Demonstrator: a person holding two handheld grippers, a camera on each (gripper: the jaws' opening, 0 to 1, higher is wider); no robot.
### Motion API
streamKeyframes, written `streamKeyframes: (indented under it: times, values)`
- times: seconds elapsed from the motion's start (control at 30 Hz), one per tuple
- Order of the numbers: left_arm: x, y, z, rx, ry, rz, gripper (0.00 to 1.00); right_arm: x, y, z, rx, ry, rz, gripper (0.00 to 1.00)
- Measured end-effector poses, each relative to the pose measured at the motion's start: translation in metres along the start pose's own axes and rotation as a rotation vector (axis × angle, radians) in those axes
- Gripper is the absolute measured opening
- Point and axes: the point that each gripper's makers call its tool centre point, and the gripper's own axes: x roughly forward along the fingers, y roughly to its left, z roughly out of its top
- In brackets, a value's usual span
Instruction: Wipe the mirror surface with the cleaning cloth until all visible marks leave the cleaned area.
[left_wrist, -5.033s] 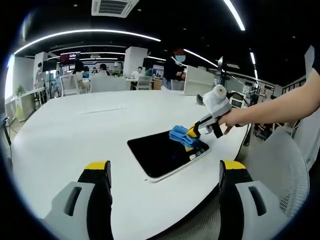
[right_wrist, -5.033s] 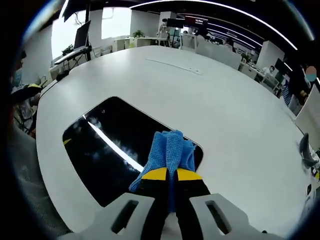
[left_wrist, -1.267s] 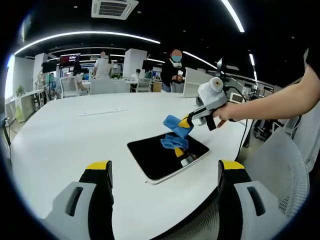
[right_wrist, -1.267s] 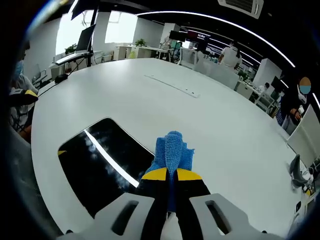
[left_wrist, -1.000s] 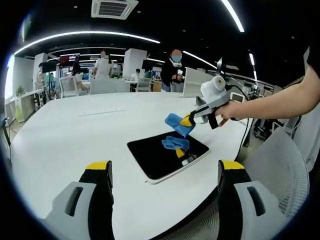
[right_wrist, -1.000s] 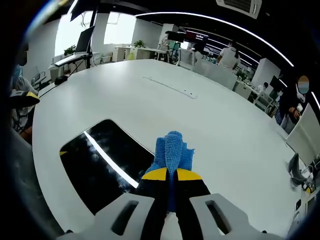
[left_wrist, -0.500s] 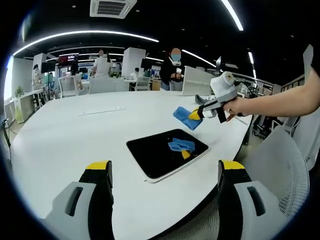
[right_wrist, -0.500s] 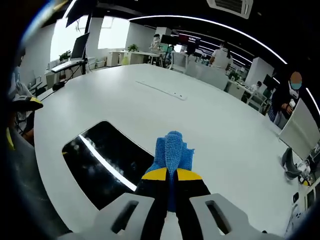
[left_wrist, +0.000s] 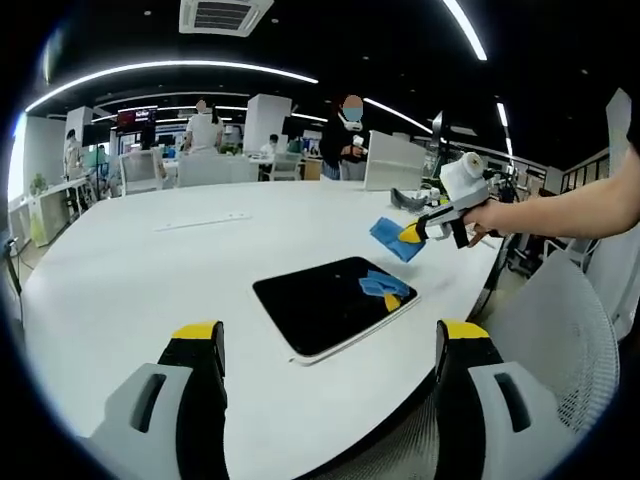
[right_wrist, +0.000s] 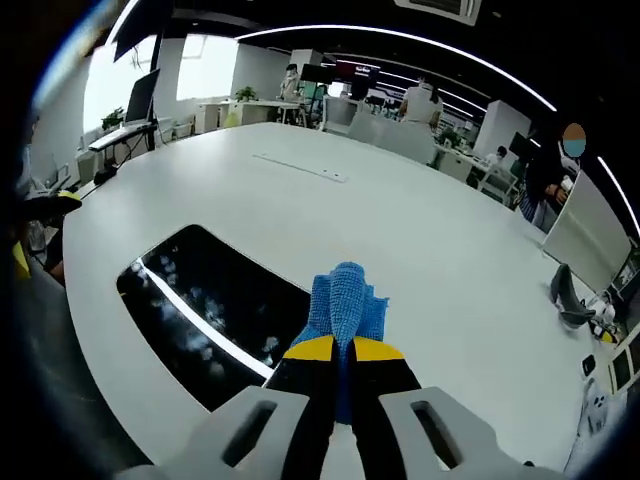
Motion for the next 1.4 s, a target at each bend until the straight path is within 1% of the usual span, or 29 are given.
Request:
streamKeyframes:
  times: [0.3,0.43,0.5,0.8,1.07,1.27,1.4]
  values:
    - [0.001,0.0,-0.001,0.0,0.006,0.002,0.86,-0.001,0.0,-0.016,0.009,0.027,-0.012,0.0]
    - [0.001,0.0,-0.002,-0.001,0.009,0.001,0.86,-0.001,0.001,-0.023,-0.008,0.04,-0.019,0.0]
    - [0.001,0.0,-0.002,0.0,0.009,0.001,0.86,-0.001,0.001,-0.024,-0.023,0.039,-0.027,0.0]
    - [0.002,0.0,-0.002,-0.002,0.011,0.001,0.86,0.005,0.005,-0.032,-0.035,0.046,-0.021,0.0]
    - [0.002,0.0,-0.003,-0.004,0.009,-0.001,0.86,0.011,0.009,-0.042,-0.015,0.072,-0.015,0.0]
    - [0.001,0.0,-0.003,-0.005,0.008,-0.001,0.86,0.013,0.01,-0.046,-0.007,0.08,-0.017,0.0]
    - [0.001,0.0,-0.003,-0.005,0.007,0.001,0.86,0.015,0.011,-0.049,-0.017,0.09,-0.013,0.0]
